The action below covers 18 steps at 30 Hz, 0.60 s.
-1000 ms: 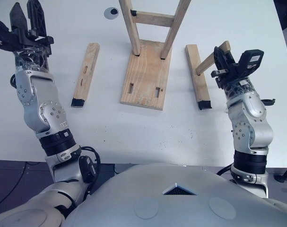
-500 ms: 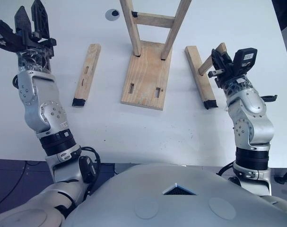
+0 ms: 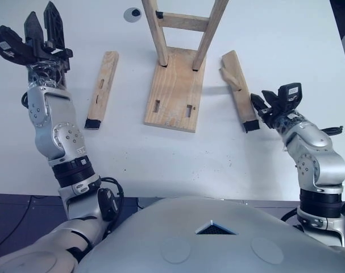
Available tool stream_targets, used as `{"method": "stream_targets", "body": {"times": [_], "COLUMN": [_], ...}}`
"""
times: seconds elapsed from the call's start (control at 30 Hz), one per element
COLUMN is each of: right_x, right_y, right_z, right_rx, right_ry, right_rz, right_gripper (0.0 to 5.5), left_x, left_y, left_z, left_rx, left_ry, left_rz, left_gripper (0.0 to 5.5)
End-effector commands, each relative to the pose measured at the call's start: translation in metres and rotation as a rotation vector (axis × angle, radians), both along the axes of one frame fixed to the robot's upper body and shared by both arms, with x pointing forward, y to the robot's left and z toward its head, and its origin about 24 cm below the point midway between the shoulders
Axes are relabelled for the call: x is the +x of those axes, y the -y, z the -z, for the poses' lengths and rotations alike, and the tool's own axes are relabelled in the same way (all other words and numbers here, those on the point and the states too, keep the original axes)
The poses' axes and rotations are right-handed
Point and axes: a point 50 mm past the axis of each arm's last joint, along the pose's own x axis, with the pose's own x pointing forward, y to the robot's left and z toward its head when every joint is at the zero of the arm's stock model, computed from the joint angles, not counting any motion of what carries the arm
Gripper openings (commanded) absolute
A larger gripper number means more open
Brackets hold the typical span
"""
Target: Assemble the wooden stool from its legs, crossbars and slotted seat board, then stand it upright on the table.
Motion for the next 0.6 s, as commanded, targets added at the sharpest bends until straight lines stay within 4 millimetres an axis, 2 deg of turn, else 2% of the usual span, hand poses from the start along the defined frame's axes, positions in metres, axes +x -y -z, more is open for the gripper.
{"method": "stream_targets", "body": {"times": [0.03, 0.27, 0.5, 0.6], "right_x": [-0.002, 0.000, -0.004, -0.010], "right_y": [-0.002, -0.011, -0.027, -0.031], "right_z": [-0.003, -0.014, -0.020, -0.014], "right_rx": [0.018, 0.046, 0.146, 0.142], "right_ry": [-0.035, -0.005, -0.006, -0.063], "right_rz": [-0.016, -0.041, -0.112, -0.135], "right_gripper": [2.41, 3.61, 3.69, 3.69], "left_x": [-0.003, -0.004, -0.003, -0.003], "left_y": [0.003, 0.001, 0.000, 0.000], "left_z": [0.003, 0.004, 0.005, 0.005], "left_rx": [-0.002, -0.005, -0.002, -0.001], "left_ry": [-0.009, -0.015, -0.022, -0.024], "left_rz": [-0.011, -0.021, -0.019, -0.016], "left_gripper": [2.66, 2.66, 2.66, 2.66]}}
